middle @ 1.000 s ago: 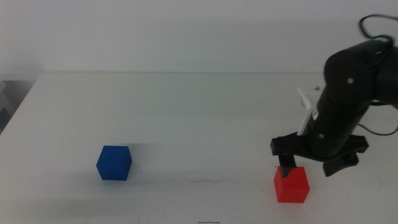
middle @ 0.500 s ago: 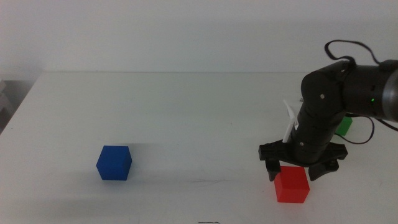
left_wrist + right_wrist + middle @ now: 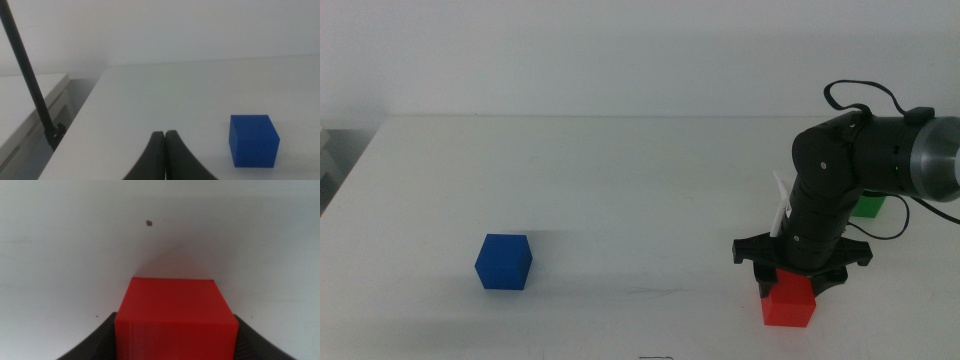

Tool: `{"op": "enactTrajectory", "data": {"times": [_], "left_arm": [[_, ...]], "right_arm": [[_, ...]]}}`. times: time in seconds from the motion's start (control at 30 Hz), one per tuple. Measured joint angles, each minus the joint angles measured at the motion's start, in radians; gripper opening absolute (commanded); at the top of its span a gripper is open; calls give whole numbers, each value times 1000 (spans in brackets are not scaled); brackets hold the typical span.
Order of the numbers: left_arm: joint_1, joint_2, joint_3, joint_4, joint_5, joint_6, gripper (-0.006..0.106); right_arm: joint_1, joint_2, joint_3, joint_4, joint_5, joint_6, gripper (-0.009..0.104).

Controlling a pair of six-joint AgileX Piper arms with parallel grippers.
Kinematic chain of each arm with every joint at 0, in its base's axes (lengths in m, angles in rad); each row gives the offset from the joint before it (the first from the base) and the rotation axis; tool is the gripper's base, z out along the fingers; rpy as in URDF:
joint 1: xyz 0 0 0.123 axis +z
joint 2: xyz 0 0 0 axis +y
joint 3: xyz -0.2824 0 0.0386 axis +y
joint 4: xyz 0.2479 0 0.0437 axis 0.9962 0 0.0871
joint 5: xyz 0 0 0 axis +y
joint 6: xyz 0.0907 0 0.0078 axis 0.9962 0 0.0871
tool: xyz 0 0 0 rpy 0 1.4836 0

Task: Stack red cubes first, then green, then blue cubes in a specific spot.

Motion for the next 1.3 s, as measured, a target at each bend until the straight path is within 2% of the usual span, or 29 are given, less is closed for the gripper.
{"op": "enactTrajectory", "data": {"times": [0.43, 0.73, 0.97, 1.3], "left_arm": [[0, 0, 0, 0, 0, 0, -1], [0, 0, 0, 0, 0, 0, -1], [0, 0, 0, 0, 0, 0, -1], [0, 0, 0, 0, 0, 0, -1]], "right_arm": [[80, 4, -216, -13, 140, 54, -1], [159, 179, -470, -40, 269, 66, -1], [210, 306, -645, -46, 276, 66, -1], [231, 360, -679, -30, 280, 67, -1]]}}
